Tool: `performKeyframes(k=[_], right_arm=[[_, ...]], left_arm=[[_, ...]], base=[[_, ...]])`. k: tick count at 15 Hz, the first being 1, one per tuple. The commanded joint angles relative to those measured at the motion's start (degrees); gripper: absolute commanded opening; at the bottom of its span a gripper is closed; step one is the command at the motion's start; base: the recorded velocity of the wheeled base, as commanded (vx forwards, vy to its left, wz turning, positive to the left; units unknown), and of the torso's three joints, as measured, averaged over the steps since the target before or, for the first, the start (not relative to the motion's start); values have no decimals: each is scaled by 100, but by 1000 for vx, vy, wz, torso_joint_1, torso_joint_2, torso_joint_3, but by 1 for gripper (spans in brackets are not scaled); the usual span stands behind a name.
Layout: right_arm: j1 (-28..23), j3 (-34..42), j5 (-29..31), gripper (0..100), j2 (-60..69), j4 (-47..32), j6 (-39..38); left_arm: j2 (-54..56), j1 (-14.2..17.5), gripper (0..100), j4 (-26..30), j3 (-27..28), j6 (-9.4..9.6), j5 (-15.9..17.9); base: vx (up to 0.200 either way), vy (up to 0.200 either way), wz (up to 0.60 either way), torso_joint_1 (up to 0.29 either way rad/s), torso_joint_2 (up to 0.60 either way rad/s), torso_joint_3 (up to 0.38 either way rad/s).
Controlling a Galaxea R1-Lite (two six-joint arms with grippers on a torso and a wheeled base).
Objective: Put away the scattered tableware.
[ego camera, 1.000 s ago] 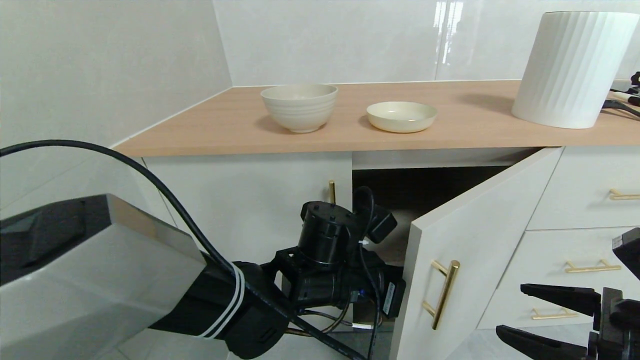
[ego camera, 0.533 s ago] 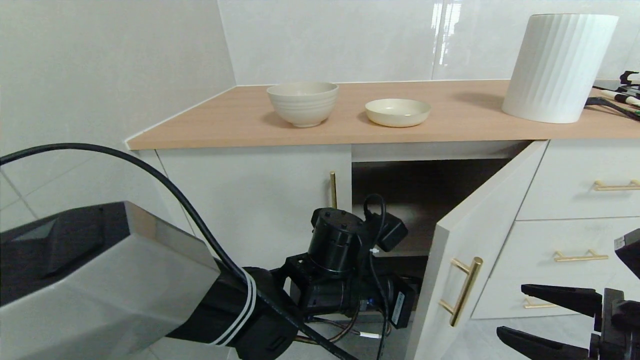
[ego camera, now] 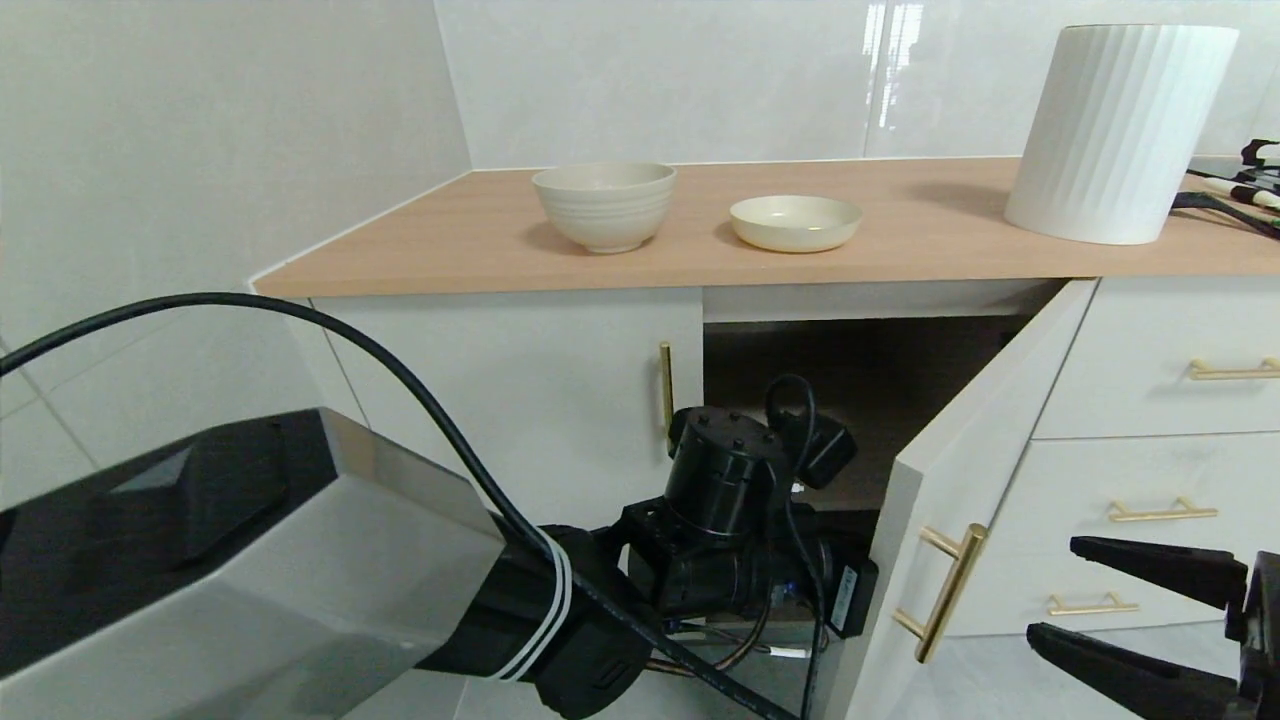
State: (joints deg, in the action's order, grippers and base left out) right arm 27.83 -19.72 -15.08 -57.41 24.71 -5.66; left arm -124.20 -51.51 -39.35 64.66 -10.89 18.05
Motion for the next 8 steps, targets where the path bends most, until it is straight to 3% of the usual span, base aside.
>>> performKeyframes(k=[1,4,8], right_arm=[[3,-163,-13,100,379,-1,-23],[3,-471,-30,100,819,-1,-58],[3,-787,-83,100,1047,-72,-243]], left_arm=[[106,-220,0,94,56,-10,-74],[423,-501,0,753,161,-10,-92],[370,-773,0,885,328,-1,-188]], base=[[0,0,0,0,0,0],[0,0,0,0,0,0],[0,0,0,0,0,0]])
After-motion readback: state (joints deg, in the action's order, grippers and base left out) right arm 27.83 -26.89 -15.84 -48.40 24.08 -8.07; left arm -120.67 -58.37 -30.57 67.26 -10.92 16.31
